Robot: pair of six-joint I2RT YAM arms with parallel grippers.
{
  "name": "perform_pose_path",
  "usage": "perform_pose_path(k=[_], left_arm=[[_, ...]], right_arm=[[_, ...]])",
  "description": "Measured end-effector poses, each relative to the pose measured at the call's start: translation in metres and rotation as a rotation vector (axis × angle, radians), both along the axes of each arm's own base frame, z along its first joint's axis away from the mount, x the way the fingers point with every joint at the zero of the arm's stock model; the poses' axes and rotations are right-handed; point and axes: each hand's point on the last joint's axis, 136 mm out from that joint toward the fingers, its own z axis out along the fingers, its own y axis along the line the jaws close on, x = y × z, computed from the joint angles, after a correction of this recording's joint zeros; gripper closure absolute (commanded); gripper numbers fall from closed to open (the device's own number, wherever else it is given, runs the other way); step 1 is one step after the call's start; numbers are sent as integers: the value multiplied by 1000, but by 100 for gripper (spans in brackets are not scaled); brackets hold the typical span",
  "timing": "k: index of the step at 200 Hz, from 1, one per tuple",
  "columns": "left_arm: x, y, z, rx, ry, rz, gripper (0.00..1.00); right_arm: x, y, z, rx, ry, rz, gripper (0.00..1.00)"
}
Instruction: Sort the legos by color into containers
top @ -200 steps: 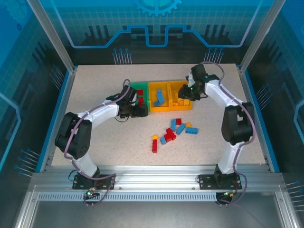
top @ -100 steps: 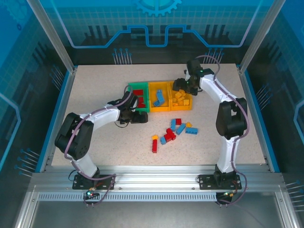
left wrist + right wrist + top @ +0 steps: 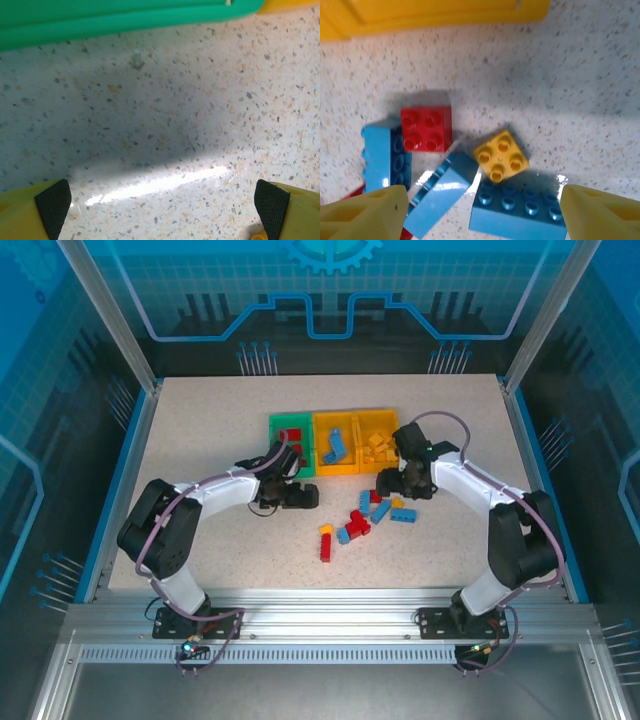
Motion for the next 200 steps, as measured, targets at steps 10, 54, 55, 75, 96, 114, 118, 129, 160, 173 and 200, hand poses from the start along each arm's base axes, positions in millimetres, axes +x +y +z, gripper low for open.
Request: perform_pose_path(k=[10, 54, 55, 75, 96, 114, 118, 129, 160, 173, 200], left_arm=[[-2, 0, -1, -1, 2, 0, 1], [-9, 2, -8, 1, 19, 15, 1], [-9, 3, -8, 1, 20, 15, 1], [-9, 3, -8, 2, 21, 16, 1], [-9, 4, -7, 6, 15, 18, 1], [-8, 6, -1, 5, -3, 23, 1], [-8, 6, 1, 4, -10, 24, 1], [-9, 7, 7, -2, -25, 26, 1], [-7, 8, 15, -12, -46, 37, 1], [-9, 9, 12, -12, -38, 47, 1], [-14, 14, 5, -4, -18, 57, 1]], right_arm=[[-6, -1, -1, -7, -1, 18, 19], [-36, -11, -7, -41, 6, 83, 17], [-37, -11, -7, -43, 7, 86, 17], [-41, -13, -10, -67, 12, 120, 16], [-41, -14, -14, -86, 20, 162, 16], [-43, -14, -21, -101, 42, 204, 16], [-43, -15, -22, -105, 47, 212, 16], [-44, -15, -27, -117, 65, 239, 16], [-46, -16, -36, -146, 102, 313, 17], [-45, -16, -36, -153, 109, 339, 17], [-41, -12, -36, -170, 123, 384, 19]])
